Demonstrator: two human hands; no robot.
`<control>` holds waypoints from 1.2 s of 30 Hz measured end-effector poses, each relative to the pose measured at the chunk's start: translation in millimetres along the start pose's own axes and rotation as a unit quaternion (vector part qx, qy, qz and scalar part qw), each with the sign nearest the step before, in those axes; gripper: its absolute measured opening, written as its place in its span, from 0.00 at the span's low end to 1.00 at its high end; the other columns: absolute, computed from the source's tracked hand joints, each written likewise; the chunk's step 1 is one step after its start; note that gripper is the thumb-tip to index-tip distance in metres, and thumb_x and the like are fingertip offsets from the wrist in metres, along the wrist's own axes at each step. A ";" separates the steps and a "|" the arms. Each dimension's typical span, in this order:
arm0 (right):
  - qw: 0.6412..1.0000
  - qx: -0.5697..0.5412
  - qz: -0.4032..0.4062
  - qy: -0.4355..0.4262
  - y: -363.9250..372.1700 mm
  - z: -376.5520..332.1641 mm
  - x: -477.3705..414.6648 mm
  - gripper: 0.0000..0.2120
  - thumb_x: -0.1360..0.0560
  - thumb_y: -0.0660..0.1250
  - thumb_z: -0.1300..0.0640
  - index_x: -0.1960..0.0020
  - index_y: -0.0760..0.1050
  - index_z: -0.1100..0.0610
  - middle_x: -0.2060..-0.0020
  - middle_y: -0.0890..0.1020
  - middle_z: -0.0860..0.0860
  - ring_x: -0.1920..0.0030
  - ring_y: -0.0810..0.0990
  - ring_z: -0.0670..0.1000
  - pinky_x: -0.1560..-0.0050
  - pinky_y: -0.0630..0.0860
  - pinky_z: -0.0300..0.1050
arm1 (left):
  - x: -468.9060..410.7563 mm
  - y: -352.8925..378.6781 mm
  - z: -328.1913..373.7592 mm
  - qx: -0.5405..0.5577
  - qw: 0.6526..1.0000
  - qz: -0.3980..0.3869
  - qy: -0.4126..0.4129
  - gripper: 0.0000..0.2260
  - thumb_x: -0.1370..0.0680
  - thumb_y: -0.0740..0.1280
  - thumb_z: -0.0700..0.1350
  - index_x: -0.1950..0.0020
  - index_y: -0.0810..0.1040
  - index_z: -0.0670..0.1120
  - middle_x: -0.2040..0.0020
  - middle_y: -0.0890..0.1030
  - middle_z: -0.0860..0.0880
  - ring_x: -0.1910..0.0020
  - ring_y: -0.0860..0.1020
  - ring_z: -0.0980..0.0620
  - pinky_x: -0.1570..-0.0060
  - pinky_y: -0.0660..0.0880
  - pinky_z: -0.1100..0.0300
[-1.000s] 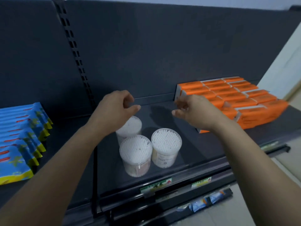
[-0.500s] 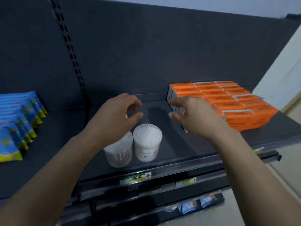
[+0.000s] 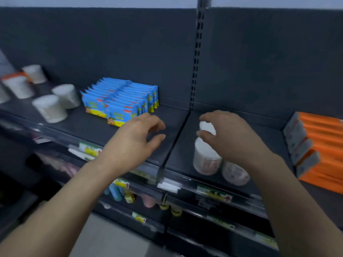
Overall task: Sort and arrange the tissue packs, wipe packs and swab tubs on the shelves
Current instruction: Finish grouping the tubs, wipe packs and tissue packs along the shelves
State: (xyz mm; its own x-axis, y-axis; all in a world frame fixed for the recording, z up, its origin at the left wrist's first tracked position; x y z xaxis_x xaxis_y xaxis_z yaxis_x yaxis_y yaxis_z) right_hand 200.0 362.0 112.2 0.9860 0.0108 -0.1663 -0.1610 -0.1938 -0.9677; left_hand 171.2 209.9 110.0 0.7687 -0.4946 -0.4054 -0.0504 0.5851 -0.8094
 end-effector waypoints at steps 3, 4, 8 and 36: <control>1.000 0.009 -0.001 -0.025 6.3 -36.6 -15.4 0.20 0.22 0.60 0.48 0.32 0.68 0.52 0.37 0.74 0.52 0.36 0.71 0.55 0.37 0.68 0.51 | 17.1 -25.0 -30.6 -0.005 1.000 0.019 -0.021 0.09 0.29 0.65 0.48 0.52 0.78 0.45 0.57 0.77 0.51 0.57 0.74 0.56 0.52 0.69 0.63; 0.999 0.012 -0.002 -0.033 10.3 -50.7 -21.5 0.20 0.22 0.61 0.47 0.32 0.69 0.52 0.37 0.75 0.52 0.37 0.72 0.55 0.37 0.68 0.52 | 23.7 -33.8 -42.9 -0.011 0.999 0.023 -0.028 0.09 0.29 0.65 0.48 0.53 0.78 0.45 0.57 0.77 0.52 0.57 0.74 0.56 0.53 0.69 0.63; 0.997 0.014 0.000 -0.073 27.3 -123.1 -48.9 0.18 0.23 0.62 0.47 0.36 0.71 0.53 0.40 0.77 0.52 0.39 0.73 0.56 0.39 0.70 0.51 | 55.0 -79.8 -98.9 -0.030 0.997 0.049 -0.052 0.09 0.29 0.66 0.46 0.52 0.78 0.44 0.57 0.77 0.51 0.57 0.73 0.58 0.55 0.67 0.70; 0.969 -0.063 -0.034 -0.237 149.0 -528.5 -325.9 0.19 0.23 0.63 0.47 0.35 0.71 0.54 0.41 0.77 0.53 0.40 0.74 0.54 0.40 0.71 0.52 | 93.8 -323.2 -503.3 -0.089 0.951 0.167 -0.246 0.06 0.26 0.69 0.43 0.50 0.78 0.47 0.55 0.79 0.51 0.54 0.77 0.53 0.50 0.74 0.56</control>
State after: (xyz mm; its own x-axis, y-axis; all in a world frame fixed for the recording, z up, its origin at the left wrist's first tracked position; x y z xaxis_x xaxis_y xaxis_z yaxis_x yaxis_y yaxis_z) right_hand -122.8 -188.8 122.2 0.8595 0.4705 -0.1998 -0.0603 -0.2948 -0.9537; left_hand -61.2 -349.0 119.7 0.8939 0.0861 -0.4399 -0.4176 0.5166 -0.7475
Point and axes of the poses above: each hand's wrist, its own x-axis away from the middle knuckle, its own y-axis out of the palm, z = x × y, the point moved 10 cm from there along -x, towards the middle knuckle
